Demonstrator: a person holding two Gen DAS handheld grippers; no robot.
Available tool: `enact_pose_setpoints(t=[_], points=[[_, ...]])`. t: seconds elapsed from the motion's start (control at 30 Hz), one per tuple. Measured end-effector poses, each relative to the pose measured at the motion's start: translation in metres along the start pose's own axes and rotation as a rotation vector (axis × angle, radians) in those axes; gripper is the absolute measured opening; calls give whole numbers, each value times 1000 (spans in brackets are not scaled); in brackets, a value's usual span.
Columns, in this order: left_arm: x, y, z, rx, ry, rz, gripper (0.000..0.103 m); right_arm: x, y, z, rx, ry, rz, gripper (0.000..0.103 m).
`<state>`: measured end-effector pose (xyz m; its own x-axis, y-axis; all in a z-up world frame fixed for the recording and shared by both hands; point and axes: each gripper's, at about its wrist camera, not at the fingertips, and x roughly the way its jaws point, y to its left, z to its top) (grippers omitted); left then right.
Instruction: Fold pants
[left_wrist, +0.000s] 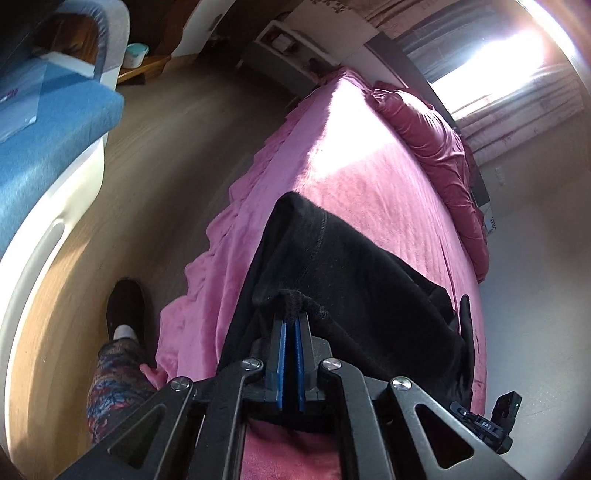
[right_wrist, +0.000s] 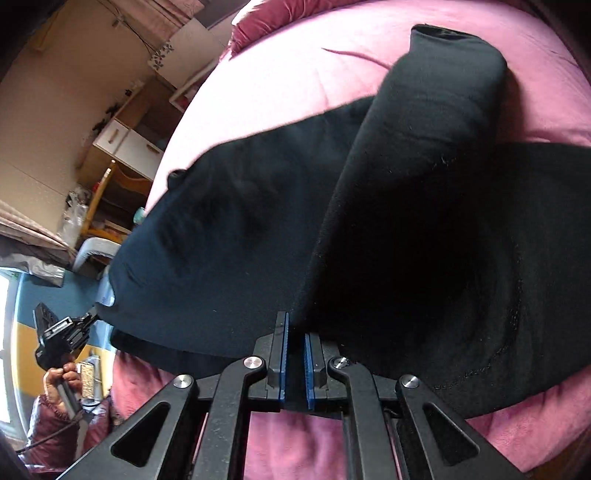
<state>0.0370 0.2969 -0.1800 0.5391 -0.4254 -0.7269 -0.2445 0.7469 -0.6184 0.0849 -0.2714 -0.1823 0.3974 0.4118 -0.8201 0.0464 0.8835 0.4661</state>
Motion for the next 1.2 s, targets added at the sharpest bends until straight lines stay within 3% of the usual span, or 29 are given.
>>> enact_pose_setpoints(t=[0.17,0.37,0.5,0.6,0.83,1.0,1.1,1.2], points=[[-12,26,-10,-204,1,-95,27,18,2,-7,-14,3,-48,7],[-14,39,-19,-322,13,-154,31,32,5,-7,-16,2,-65,7],[-7,30,-19,-280,40,-63,28,23,0,-5,-21,-4,-65,7],[-7,17,-19,-196,27,15,9,9,0,-6,-31,-25,-60,7],[-15,-8,-23,-28,44,59,7,-33,6,-20,-80,-78,-52,6],[2,8,-29,-52,85,124,7,-15,0,-33,-76,-31,-76,6],[4,13,-32,-60,93,122,7,-9,2,-37,-82,-4,-98,6],[-7,2,-31,-11,70,111,7,-22,7,-36,-93,-36,-87,6]])
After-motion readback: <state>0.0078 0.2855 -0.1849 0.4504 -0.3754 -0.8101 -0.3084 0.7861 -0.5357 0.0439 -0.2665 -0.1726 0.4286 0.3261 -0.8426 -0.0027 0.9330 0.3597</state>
